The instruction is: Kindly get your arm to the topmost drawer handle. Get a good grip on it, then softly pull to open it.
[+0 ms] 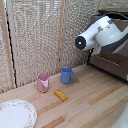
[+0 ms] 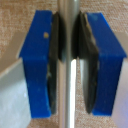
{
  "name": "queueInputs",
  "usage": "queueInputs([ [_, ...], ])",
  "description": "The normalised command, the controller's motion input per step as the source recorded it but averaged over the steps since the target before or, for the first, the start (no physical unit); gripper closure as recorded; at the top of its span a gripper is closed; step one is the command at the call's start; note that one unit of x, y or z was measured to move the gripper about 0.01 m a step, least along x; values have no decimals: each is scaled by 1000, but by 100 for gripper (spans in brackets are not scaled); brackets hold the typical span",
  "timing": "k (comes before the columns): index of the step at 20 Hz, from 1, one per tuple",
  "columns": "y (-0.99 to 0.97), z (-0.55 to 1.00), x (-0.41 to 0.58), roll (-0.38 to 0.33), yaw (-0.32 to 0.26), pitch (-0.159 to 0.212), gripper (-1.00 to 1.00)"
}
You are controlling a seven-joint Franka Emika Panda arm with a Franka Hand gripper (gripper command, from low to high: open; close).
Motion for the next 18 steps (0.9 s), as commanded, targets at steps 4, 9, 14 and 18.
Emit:
queueInputs([
  [4,946,113,-9,-10,-17,-28,100],
  [9,510,43,254,-55,-32,22,-100],
  [14,110,22,379,-23,-167,-1,-100],
  [18,92,-9,677,0,-177,0,-100],
])
